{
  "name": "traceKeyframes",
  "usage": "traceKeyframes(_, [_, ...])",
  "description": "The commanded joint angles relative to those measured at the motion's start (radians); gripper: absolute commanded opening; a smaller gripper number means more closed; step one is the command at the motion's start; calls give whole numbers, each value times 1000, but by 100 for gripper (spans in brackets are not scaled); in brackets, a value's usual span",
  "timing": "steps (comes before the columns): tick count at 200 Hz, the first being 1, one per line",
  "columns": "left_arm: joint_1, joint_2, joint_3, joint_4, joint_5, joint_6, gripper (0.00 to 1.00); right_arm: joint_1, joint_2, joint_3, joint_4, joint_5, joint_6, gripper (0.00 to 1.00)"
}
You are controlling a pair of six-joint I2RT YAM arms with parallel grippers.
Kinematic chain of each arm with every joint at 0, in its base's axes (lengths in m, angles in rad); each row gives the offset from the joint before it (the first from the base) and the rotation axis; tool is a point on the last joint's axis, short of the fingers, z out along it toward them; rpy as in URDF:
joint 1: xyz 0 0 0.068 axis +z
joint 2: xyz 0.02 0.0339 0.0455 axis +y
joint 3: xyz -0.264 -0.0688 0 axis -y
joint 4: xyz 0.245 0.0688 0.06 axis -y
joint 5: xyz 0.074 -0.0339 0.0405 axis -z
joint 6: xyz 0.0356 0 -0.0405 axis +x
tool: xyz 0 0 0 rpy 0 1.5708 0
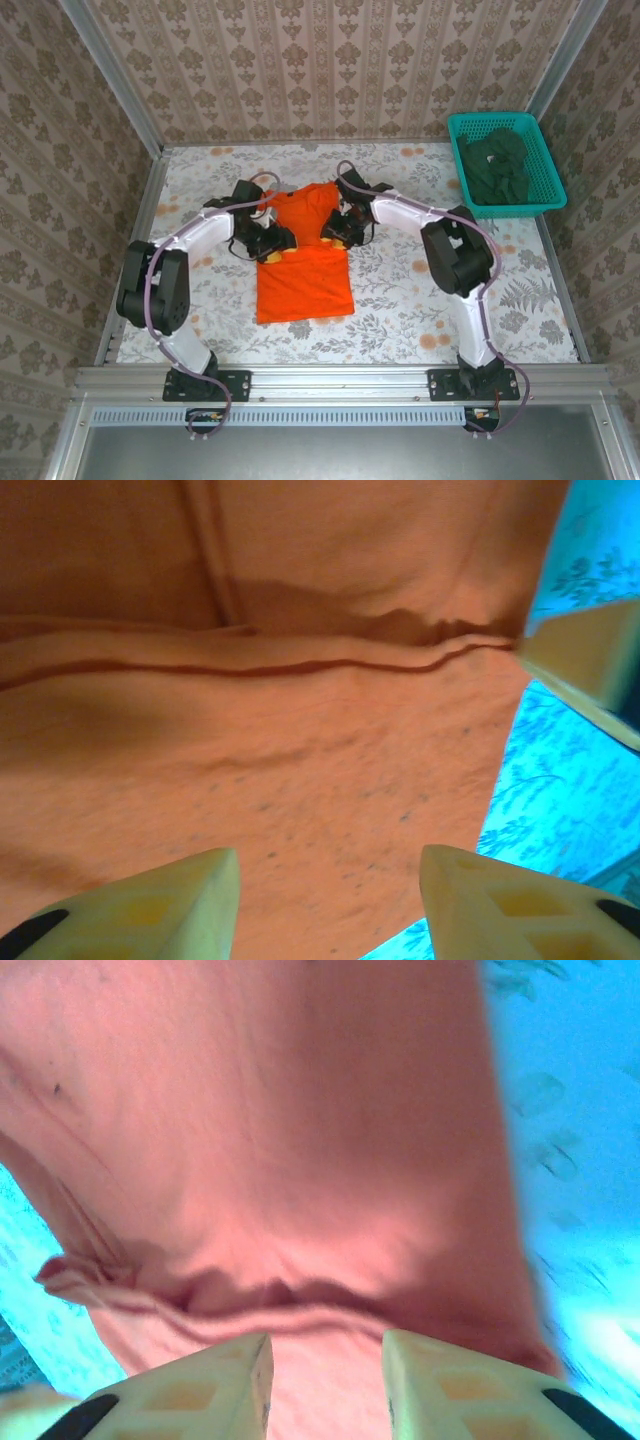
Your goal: Fold and stack the t-shirts
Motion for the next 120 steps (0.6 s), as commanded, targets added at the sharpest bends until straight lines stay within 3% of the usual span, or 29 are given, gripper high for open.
traceKeyframes(1, [17,-66,10,-171,-61,59,54,-4,-217,-159,73,-19,-64,46])
traceKeyframes(24, [29,-164,-62,-291,-95,76,54,-3,-393,-450,191,-70,-67,57])
traceKeyframes(58, [57,-343,-253,-329,-95,-26,49,16,-580,-747,269,-125,-30,60])
traceKeyframes(120, [66,-436,-540,-129,23,-236,42,135,-562,-811,277,-95,-10,54])
